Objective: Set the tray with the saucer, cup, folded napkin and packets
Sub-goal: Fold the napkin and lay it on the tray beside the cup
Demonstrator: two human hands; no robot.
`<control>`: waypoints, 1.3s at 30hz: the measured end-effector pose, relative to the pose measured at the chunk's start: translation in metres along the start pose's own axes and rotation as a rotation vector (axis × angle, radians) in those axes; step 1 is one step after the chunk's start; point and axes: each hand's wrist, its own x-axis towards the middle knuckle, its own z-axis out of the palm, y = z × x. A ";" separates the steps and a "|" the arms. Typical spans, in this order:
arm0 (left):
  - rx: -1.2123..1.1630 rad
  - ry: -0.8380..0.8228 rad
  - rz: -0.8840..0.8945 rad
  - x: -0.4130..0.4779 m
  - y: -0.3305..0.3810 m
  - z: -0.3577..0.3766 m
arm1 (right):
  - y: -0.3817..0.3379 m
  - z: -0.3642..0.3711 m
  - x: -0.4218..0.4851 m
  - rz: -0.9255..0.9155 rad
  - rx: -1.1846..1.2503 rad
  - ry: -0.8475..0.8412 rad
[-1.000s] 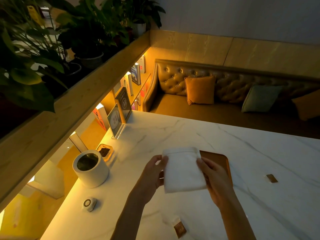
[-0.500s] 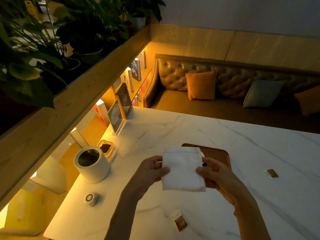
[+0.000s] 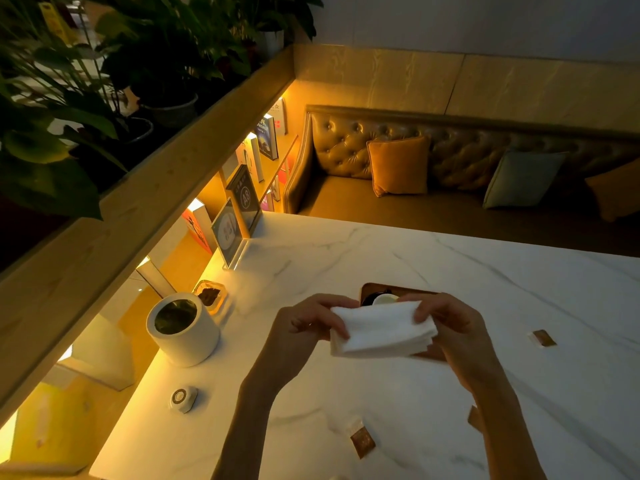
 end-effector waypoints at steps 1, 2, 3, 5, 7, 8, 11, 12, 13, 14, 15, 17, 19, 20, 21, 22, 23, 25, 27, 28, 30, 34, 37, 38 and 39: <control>0.010 0.001 0.016 0.001 0.002 0.001 | -0.001 0.000 0.000 -0.016 -0.008 0.000; 0.017 0.004 0.026 0.001 0.003 0.002 | -0.001 0.000 0.001 -0.031 -0.016 0.000; 0.021 0.005 0.034 0.002 0.005 0.002 | -0.002 0.000 0.000 -0.046 -0.024 -0.001; 0.015 0.014 0.032 0.002 0.005 0.003 | -0.003 0.000 0.000 -0.095 -0.057 -0.002; -0.019 0.048 -0.012 0.003 0.003 0.004 | -0.004 -0.002 0.001 -0.171 -0.126 -0.018; -0.032 0.071 -0.041 0.003 0.001 0.005 | -0.004 -0.002 0.001 -0.200 -0.159 -0.025; -0.025 0.118 -0.112 0.002 -0.004 0.009 | -0.003 -0.003 0.002 -0.203 -0.206 -0.024; -0.028 0.125 -0.133 0.002 -0.005 0.009 | -0.002 -0.003 0.001 -0.181 -0.200 -0.030; -0.038 0.131 -0.153 0.001 -0.006 0.009 | -0.002 -0.004 0.000 -0.148 -0.178 -0.040; -0.059 0.136 -0.168 0.000 -0.006 0.009 | -0.001 -0.005 -0.001 -0.108 -0.145 -0.051; -0.096 0.137 -0.179 -0.001 -0.006 0.008 | -0.001 -0.006 -0.002 -0.071 -0.111 -0.061; -0.217 0.111 -0.199 -0.004 -0.007 0.005 | 0.000 -0.009 -0.004 -0.014 -0.055 -0.091; -0.345 0.065 -0.214 -0.006 -0.008 0.002 | -0.001 -0.010 -0.006 0.027 -0.009 -0.131; -0.388 0.047 -0.218 -0.006 -0.008 0.001 | -0.001 -0.010 -0.006 0.051 0.011 -0.152; -0.413 0.036 -0.222 -0.006 -0.007 0.001 | -0.002 -0.010 -0.006 0.072 0.026 -0.170; -0.425 0.031 -0.226 -0.005 -0.007 0.001 | -0.002 -0.010 -0.005 0.087 0.035 -0.184; -0.427 0.030 -0.229 -0.004 -0.006 0.000 | -0.003 -0.009 -0.004 0.093 0.035 -0.193; -0.412 0.040 -0.234 -0.003 -0.005 0.000 | -0.004 -0.009 -0.003 0.094 0.035 -0.209; -0.369 0.049 -0.232 -0.002 -0.004 -0.001 | -0.004 -0.009 -0.003 0.087 0.051 -0.222; -0.336 0.052 -0.227 -0.001 -0.004 -0.001 | -0.004 -0.009 -0.003 0.088 0.072 -0.228; -0.283 0.055 -0.215 -0.002 -0.003 -0.001 | -0.005 -0.007 -0.003 0.098 0.101 -0.224; -0.157 0.132 -0.199 0.000 0.000 0.006 | -0.006 -0.002 -0.002 0.086 0.028 -0.157; -0.082 0.175 -0.203 0.000 -0.001 0.012 | -0.007 0.000 -0.003 0.034 -0.086 -0.105; -0.087 0.178 -0.211 -0.001 -0.002 0.013 | -0.007 0.001 -0.003 0.033 -0.109 -0.086; -0.100 0.182 -0.224 -0.001 -0.003 0.013 | -0.006 0.002 -0.004 0.042 -0.124 -0.065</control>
